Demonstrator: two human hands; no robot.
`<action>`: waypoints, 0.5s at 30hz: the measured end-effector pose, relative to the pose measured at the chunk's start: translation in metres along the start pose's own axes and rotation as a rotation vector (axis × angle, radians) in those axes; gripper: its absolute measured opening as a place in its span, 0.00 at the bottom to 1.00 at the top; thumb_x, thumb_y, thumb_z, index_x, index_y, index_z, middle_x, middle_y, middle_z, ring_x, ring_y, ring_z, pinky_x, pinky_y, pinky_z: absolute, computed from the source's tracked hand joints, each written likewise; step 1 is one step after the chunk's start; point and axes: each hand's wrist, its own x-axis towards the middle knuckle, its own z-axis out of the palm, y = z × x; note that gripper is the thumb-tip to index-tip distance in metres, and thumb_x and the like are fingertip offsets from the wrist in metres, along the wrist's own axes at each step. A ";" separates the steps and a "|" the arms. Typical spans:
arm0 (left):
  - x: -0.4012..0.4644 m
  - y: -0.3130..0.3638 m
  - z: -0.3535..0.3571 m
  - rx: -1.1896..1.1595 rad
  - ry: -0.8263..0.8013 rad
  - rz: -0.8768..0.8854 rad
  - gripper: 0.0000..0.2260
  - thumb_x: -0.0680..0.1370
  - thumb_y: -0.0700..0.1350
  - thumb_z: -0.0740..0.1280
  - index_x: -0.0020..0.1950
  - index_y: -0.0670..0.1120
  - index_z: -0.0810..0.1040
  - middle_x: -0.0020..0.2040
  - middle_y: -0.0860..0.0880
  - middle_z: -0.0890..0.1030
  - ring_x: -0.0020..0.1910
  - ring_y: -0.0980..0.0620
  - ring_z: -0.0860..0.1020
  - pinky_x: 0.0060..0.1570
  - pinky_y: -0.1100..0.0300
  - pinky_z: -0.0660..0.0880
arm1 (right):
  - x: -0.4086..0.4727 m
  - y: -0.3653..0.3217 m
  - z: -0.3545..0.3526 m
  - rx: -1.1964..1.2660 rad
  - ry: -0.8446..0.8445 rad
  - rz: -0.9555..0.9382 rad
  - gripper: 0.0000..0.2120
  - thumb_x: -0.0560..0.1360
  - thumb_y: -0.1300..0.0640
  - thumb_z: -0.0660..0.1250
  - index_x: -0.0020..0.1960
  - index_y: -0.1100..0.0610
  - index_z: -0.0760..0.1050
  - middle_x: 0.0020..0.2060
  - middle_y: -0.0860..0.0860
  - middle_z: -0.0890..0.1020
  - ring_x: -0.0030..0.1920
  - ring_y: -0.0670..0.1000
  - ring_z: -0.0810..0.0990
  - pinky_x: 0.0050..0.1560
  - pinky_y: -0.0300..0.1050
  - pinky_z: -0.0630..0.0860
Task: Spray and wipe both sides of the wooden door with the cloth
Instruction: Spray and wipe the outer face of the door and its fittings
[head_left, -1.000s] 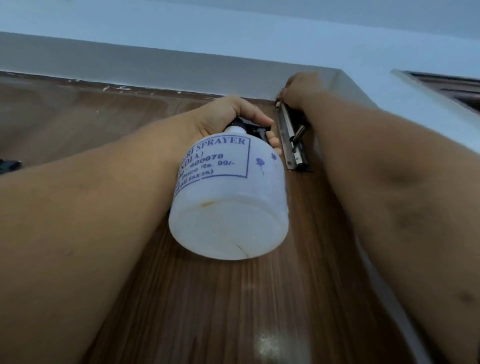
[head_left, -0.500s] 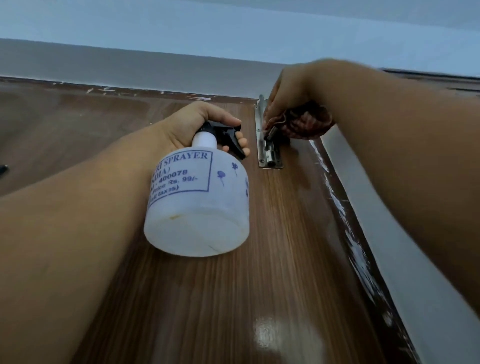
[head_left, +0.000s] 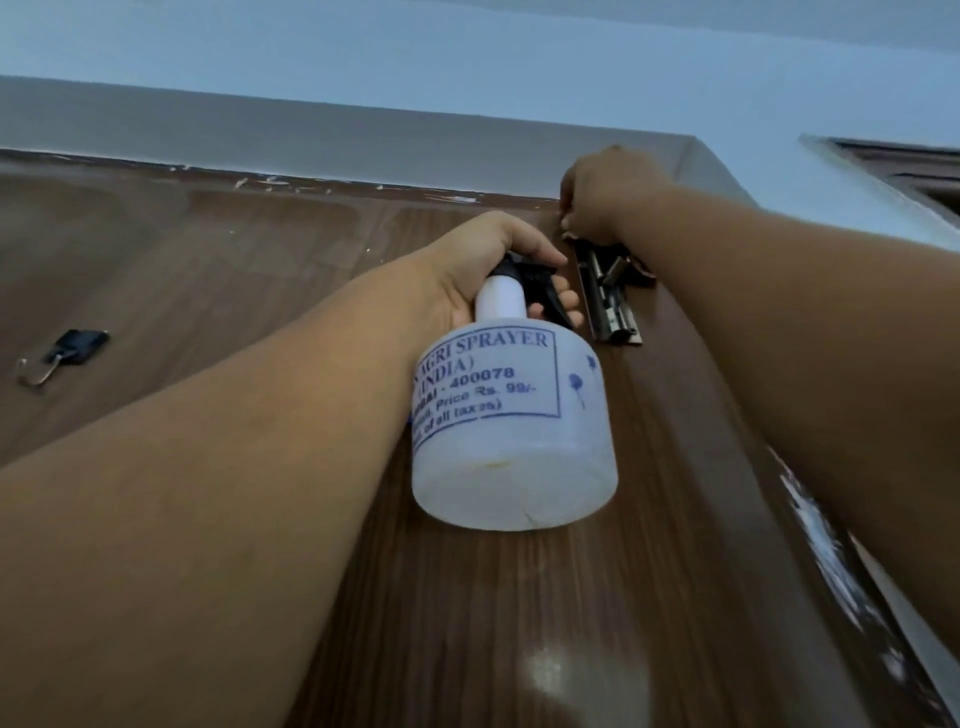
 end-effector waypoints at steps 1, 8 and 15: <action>0.000 0.001 -0.002 -0.009 -0.011 -0.007 0.10 0.79 0.40 0.61 0.39 0.38 0.74 0.34 0.43 0.78 0.32 0.46 0.81 0.23 0.67 0.75 | 0.005 0.000 0.002 -0.030 -0.012 -0.001 0.14 0.77 0.55 0.68 0.62 0.54 0.79 0.61 0.58 0.79 0.63 0.60 0.75 0.61 0.51 0.71; -0.001 0.002 -0.005 -0.114 -0.060 0.032 0.07 0.80 0.38 0.59 0.43 0.39 0.72 0.37 0.43 0.73 0.35 0.46 0.76 0.25 0.62 0.78 | 0.027 0.004 0.010 0.080 -0.020 0.052 0.16 0.81 0.55 0.63 0.66 0.57 0.77 0.67 0.59 0.76 0.66 0.62 0.73 0.65 0.51 0.70; 0.002 0.001 -0.006 -0.137 -0.071 0.002 0.06 0.78 0.37 0.60 0.42 0.38 0.72 0.36 0.43 0.74 0.34 0.46 0.77 0.39 0.58 0.81 | 0.036 0.007 0.007 0.109 -0.085 0.121 0.16 0.81 0.58 0.62 0.67 0.63 0.75 0.66 0.62 0.75 0.66 0.63 0.74 0.63 0.52 0.71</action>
